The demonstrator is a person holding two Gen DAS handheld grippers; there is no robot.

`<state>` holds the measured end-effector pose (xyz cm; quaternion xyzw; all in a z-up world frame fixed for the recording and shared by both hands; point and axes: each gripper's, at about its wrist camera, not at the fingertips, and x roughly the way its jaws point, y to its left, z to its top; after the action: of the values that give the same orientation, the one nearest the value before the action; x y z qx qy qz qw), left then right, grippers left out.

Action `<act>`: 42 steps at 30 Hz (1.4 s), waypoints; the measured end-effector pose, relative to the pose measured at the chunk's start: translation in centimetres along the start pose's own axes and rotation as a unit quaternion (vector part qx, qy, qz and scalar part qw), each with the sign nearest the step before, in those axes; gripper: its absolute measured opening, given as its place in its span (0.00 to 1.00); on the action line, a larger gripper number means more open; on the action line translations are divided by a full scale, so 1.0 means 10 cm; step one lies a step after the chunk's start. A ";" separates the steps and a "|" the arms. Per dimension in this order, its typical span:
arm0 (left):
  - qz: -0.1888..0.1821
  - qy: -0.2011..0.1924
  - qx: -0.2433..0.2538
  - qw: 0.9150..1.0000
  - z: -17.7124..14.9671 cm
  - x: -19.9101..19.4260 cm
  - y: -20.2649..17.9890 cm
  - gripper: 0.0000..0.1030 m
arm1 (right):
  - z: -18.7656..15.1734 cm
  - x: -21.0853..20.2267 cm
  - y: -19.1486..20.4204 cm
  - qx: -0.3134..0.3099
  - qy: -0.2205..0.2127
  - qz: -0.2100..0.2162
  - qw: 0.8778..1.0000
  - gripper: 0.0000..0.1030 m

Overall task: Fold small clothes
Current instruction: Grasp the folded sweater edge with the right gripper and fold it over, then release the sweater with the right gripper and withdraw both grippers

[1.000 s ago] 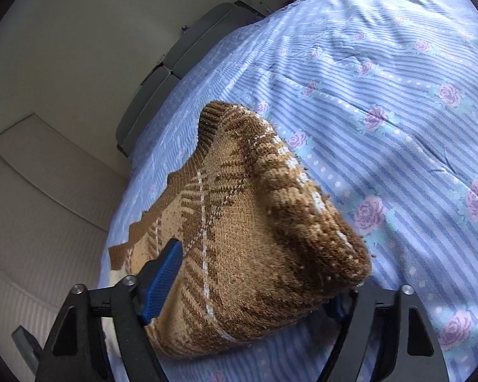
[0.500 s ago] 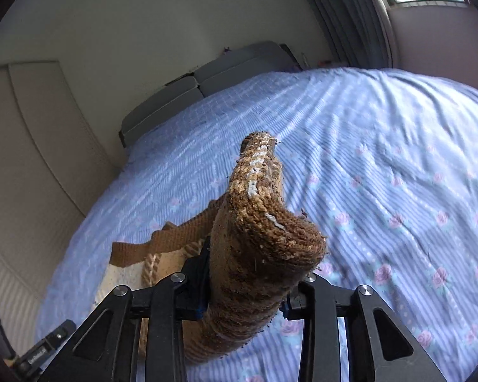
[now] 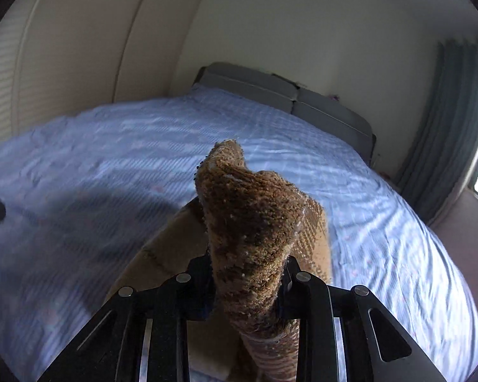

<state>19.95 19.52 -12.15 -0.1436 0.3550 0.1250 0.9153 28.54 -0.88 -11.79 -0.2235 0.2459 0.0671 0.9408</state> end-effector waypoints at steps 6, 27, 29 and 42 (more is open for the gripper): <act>0.004 0.015 -0.005 1.000 -0.09 0.08 0.23 0.72 | -0.35 0.20 0.68 -0.142 0.038 -0.035 0.988 0.29; -0.104 0.001 0.070 0.992 0.13 -0.09 -0.63 0.77 | -0.68 -0.64 -0.19 0.076 0.002 0.114 0.991 0.59; -0.139 0.000 0.095 0.986 0.18 -0.11 -0.91 0.77 | -0.76 -0.64 -0.43 0.118 0.004 0.119 0.986 0.59; -0.202 0.073 0.127 0.968 0.07 0.51 -1.67 0.76 | -1.26 -0.02 -0.87 0.186 0.106 0.140 0.967 0.60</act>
<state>29.60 4.95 -12.22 -0.1034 0.3977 -0.1197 0.9038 24.93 -14.33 -18.13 -0.0139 0.3810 0.1276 0.9156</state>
